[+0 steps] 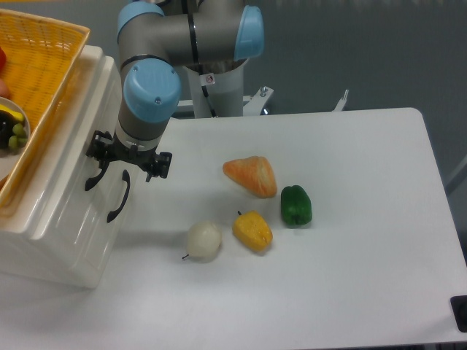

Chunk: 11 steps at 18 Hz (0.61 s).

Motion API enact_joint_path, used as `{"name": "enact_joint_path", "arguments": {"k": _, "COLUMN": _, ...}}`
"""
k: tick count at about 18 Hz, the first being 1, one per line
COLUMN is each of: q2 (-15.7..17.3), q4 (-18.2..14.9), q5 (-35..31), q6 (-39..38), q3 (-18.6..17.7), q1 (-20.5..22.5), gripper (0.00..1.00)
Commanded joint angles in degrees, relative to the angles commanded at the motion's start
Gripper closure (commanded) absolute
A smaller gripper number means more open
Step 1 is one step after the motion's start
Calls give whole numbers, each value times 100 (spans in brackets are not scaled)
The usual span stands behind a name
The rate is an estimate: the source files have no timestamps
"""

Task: Slide open the top white drawer
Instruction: 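Lower the gripper onto the upper drawer's black handle and hook it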

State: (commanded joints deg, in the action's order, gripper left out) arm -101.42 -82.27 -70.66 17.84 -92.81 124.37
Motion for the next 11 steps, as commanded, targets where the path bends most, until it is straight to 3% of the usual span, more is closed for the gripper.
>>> {"name": "enact_joint_path", "arguments": {"k": 11, "q2": -70, "q4": 0, "q5": -44, "q6": 9, "q3": 9, "q1": 9, "gripper": 0}}
